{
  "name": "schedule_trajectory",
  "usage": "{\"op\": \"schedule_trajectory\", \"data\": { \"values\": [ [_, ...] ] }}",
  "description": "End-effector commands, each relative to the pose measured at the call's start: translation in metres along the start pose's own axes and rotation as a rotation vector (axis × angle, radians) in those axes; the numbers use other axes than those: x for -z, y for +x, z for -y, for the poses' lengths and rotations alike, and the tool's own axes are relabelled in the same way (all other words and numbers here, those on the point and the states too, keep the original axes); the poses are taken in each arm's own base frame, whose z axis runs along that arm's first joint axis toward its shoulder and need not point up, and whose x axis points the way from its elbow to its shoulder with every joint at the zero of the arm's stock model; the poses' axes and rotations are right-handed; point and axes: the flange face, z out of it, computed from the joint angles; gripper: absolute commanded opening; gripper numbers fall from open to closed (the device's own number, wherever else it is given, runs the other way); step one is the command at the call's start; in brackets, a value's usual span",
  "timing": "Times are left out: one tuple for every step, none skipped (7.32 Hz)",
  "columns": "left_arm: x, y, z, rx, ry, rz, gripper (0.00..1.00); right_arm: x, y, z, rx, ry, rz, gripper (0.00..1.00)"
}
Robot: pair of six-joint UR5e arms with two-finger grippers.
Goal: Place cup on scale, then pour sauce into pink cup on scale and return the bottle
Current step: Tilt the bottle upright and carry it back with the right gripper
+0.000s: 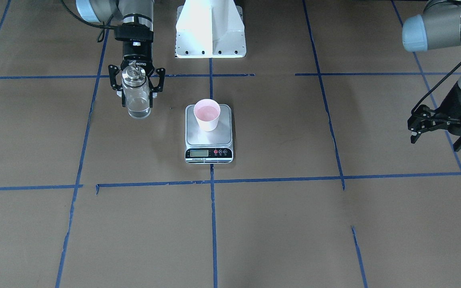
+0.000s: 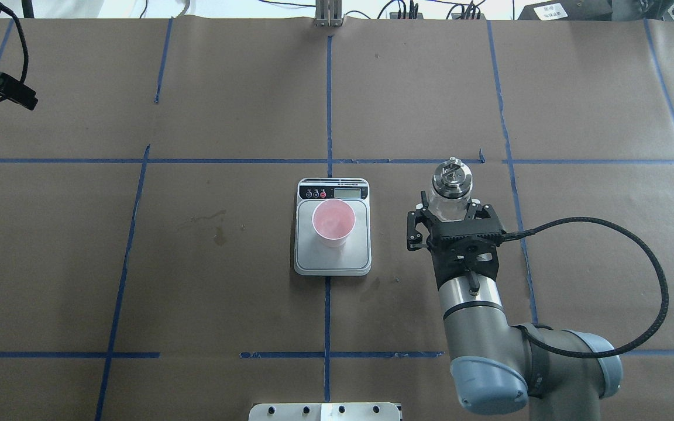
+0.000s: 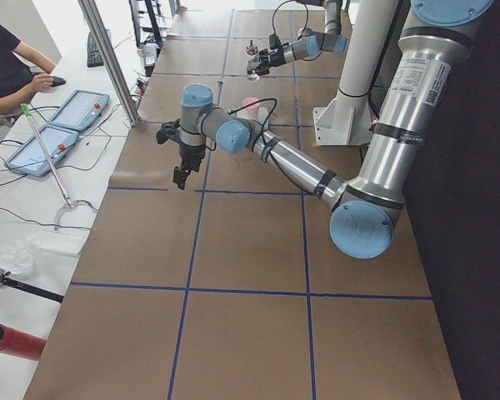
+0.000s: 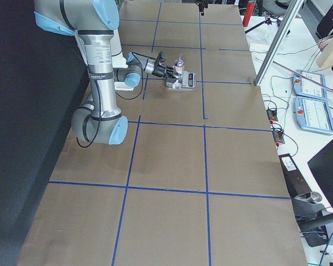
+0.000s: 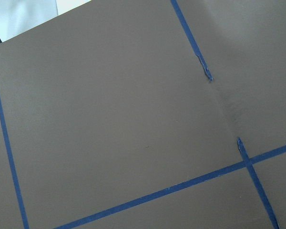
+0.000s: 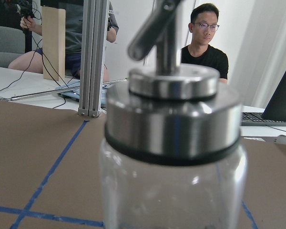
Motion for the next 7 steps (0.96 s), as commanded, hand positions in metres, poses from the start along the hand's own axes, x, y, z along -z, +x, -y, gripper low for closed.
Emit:
{"op": "schedule_trajectory", "data": {
  "values": [
    [-0.002, 0.000, 0.000, 0.001, -0.004, 0.001, 0.99, -0.011, 0.047, -0.021, -0.091, -0.001, -0.039, 0.00],
    [-0.001, 0.000, 0.000, 0.001, -0.001, 0.000, 0.99, -0.015, 0.071, -0.037, -0.145, 0.005, -0.010, 0.00],
    [0.000, 0.000, 0.000, 0.000, 0.001, 0.001, 0.99, -0.028, 0.109, -0.072, -0.138, 0.006, -0.009, 0.00],
    [0.003, 0.001, 0.000, -0.001, 0.006, 0.000, 0.99, -0.039, 0.115, -0.081, -0.160, 0.017, -0.006, 0.00],
    [0.003, 0.002, 0.000, -0.001, 0.006, 0.001, 0.99, -0.047, 0.122, -0.093, -0.136, 0.019, -0.024, 0.00],
    [0.003, 0.001, 0.000, -0.001, 0.005, 0.003, 0.99, -0.051, 0.125, -0.093, -0.131, 0.022, -0.033, 0.00],
    [0.003, 0.001, 0.000, -0.001, 0.005, 0.003, 0.99, -0.055, 0.129, -0.099, -0.117, 0.024, -0.043, 0.00]
  ]
}}
